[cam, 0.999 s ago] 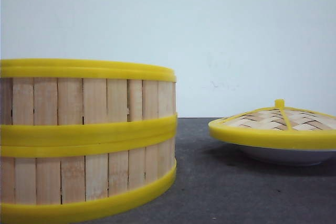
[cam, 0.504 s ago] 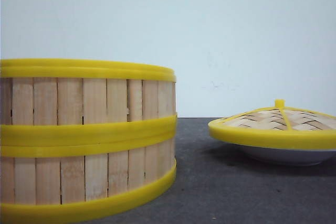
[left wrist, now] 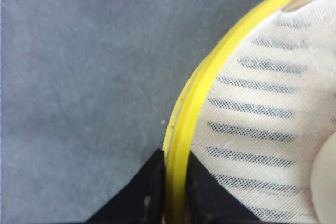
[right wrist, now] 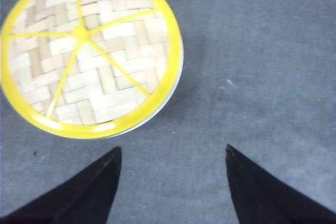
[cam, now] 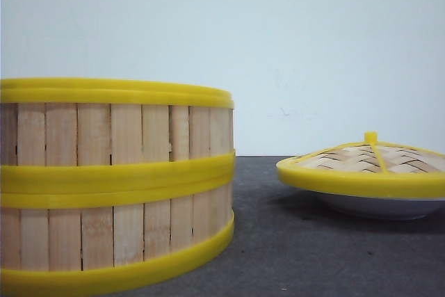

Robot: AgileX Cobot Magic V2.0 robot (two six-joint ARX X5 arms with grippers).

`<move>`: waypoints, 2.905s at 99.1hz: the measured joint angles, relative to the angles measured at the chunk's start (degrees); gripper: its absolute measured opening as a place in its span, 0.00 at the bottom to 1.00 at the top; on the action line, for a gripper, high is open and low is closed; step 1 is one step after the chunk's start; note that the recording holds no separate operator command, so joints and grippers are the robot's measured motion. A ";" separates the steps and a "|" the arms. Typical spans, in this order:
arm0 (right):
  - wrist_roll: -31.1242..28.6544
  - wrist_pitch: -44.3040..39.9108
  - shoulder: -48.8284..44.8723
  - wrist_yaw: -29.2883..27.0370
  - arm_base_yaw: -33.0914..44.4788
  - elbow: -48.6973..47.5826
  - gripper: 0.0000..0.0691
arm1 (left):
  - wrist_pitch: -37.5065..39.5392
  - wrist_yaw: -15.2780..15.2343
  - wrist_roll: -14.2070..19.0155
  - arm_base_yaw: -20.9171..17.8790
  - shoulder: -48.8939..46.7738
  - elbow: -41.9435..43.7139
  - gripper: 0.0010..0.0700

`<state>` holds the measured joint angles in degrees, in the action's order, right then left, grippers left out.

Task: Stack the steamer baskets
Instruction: 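Move the left gripper to the single-bun basket and grasp its rim, then lift the single-bun basket with the left gripper and set it atop the stack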

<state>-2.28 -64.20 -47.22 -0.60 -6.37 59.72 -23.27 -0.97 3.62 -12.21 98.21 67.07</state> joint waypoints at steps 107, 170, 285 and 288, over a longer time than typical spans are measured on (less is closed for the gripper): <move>-0.07 0.63 0.00 0.66 0.00 0.00 0.56 | -25.97 17.77 -4.92 9.18 -24.72 18.05 0.02; -0.07 0.63 0.00 2.16 0.00 0.00 0.56 | -29.07 13.14 -5.53 24.76 -31.91 2.93 0.02; -0.07 0.63 0.00 2.16 0.00 0.00 0.56 | -26.27 10.45 -5.31 27.50 -25.07 1.62 0.02; -0.07 0.61 0.00 2.16 0.00 0.00 0.56 | -26.27 10.01 -5.29 27.52 -25.07 1.62 0.02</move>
<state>-2.35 -63.59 -47.22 1.56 -6.37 59.72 -49.54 9.04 -1.67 15.31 73.14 68.69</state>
